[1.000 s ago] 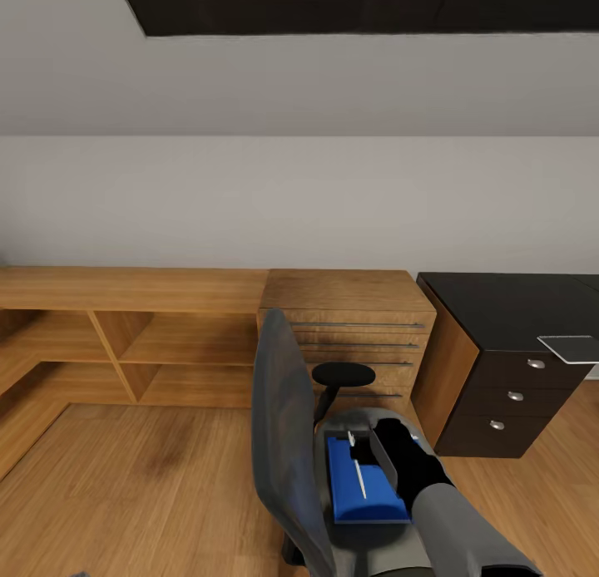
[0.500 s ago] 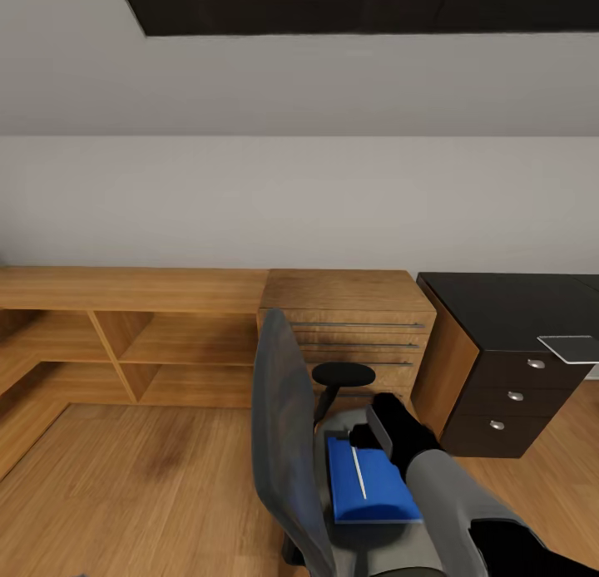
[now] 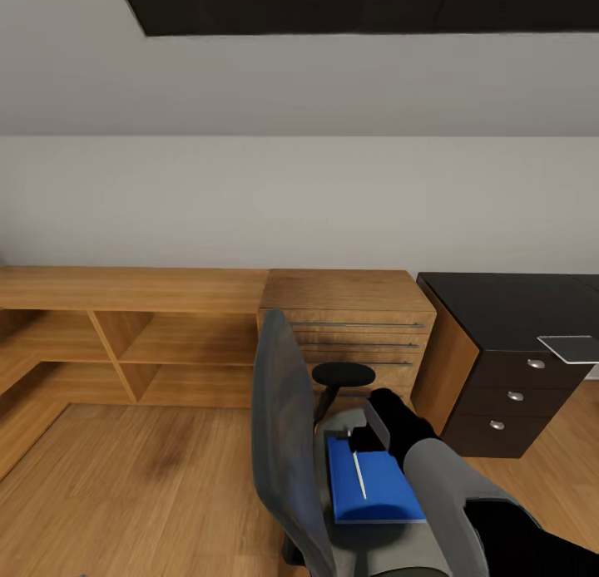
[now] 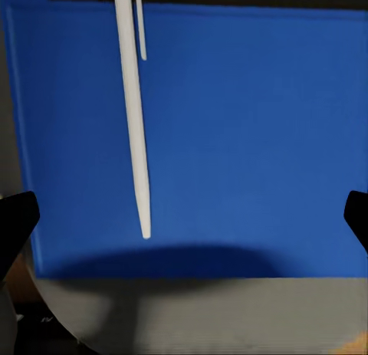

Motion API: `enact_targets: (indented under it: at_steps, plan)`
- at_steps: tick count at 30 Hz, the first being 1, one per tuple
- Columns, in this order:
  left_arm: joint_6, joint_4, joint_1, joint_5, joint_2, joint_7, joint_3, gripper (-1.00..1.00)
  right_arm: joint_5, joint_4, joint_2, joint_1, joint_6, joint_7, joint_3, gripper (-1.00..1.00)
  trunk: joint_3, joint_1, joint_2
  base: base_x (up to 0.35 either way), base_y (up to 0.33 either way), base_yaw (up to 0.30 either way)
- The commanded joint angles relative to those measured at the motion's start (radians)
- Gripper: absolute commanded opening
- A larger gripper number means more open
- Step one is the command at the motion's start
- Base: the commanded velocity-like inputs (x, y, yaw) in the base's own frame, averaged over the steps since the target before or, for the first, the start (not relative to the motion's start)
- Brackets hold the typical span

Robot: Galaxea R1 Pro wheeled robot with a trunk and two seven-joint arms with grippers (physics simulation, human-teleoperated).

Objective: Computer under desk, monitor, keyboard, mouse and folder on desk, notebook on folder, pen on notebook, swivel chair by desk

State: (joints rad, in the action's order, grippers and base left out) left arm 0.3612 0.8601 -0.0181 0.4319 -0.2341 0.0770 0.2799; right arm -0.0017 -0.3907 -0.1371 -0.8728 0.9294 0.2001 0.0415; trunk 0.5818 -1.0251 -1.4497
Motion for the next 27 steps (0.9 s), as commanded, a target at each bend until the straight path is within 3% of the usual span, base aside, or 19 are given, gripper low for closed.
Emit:
enact_targets:
  at_steps: [1,27]
  plan:
    - [0.007,0.002,0.0,0.005,0.0,0.003,0.002,1.0,-0.001,0.01,-0.001,-0.003,0.005,0.004,0.005,1.0,0.001,0.0,-0.001,0.0,0.0,0.0]
    - [0.005,0.002,0.0,0.005,0.001,0.003,0.002,1.0,-0.003,0.012,-0.005,-0.009,-0.032,-0.005,0.004,1.0,0.001,0.0,-0.001,0.0,0.0,0.0]
